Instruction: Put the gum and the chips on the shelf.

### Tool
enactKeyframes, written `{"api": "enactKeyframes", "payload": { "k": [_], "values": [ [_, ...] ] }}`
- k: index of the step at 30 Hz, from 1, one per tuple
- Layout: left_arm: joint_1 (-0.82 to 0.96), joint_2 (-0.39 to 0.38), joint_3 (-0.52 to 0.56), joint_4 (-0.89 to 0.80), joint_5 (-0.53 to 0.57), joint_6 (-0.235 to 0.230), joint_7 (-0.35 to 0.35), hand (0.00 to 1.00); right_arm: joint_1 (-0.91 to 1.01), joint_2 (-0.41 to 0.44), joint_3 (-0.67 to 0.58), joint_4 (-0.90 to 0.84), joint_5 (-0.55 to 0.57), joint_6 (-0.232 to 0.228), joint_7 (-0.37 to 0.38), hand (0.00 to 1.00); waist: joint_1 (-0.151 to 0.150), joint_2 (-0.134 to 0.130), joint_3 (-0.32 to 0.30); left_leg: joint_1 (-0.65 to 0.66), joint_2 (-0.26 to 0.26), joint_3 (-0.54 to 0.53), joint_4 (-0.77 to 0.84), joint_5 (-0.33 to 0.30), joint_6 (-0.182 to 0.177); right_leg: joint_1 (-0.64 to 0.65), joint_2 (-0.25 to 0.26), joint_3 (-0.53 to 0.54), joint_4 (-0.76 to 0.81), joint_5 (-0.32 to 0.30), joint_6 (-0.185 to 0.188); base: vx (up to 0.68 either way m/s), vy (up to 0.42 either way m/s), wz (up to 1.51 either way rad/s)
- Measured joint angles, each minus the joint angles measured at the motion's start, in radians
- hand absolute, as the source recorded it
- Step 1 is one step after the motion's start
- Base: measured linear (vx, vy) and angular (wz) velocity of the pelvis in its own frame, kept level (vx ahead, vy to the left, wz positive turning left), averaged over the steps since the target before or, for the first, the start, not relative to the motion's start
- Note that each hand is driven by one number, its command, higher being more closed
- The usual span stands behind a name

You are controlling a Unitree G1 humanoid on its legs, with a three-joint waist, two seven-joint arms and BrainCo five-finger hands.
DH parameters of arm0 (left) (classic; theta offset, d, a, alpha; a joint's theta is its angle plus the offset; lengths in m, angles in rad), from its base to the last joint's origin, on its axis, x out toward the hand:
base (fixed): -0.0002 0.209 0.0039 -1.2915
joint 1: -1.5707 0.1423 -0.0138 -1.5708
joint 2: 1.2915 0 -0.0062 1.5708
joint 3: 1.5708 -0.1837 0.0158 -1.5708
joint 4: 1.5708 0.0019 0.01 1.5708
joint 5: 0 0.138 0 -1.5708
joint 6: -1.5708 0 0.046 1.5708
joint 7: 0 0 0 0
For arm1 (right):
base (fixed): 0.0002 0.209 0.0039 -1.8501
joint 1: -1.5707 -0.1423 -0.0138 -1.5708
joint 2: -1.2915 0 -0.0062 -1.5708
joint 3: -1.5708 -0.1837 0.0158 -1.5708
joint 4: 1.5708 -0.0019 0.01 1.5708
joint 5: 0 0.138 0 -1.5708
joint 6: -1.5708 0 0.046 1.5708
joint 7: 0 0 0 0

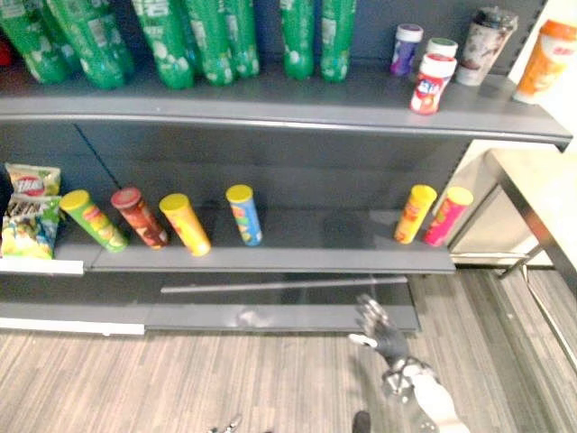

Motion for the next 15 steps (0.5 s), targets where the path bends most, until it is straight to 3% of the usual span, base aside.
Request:
{"api": "enactKeyframes", "payload": {
  "k": [2,9,15],
  "values": [
    [0.004,-0.006,0.001,0.0,0.0,0.0,-0.008,0.0,0.001,-0.001,-0.092,0.117,-0.06,0.008,-0.033,0.0,-0.002,0.011,-0.006,0.0,-0.002,0.001,0.0,-0.001,0.0,0.0,-0.001,0.001,0.0,0.0,0.0,0.0,0.0,0.0],
    [0.004,-0.019,-0.001,0.0,-0.008,-0.001,-0.011,0.0,-0.01,0.0,-0.317,0.514,-0.102,0.024,-0.104,0.0,-0.001,0.035,-0.018,0.002,-0.007,-0.001,-0.001,-0.002,-0.001,0.001,-0.002,-0.001,0.0,-0.004,0.001,0.0,0.0,0.0],
    [0.004,-0.019,-0.002,0.001,-0.009,-0.002,-0.011,0.0,-0.002,0.002,-0.429,0.654,-0.138,0.042,-0.139,0.0,-0.002,0.039,-0.019,0.008,-0.016,-0.002,-0.001,-0.002,0.001,0.005,-0.011,-0.001,0.001,-0.004,0.001,-0.01,0.0,0.0]
  ]
}}
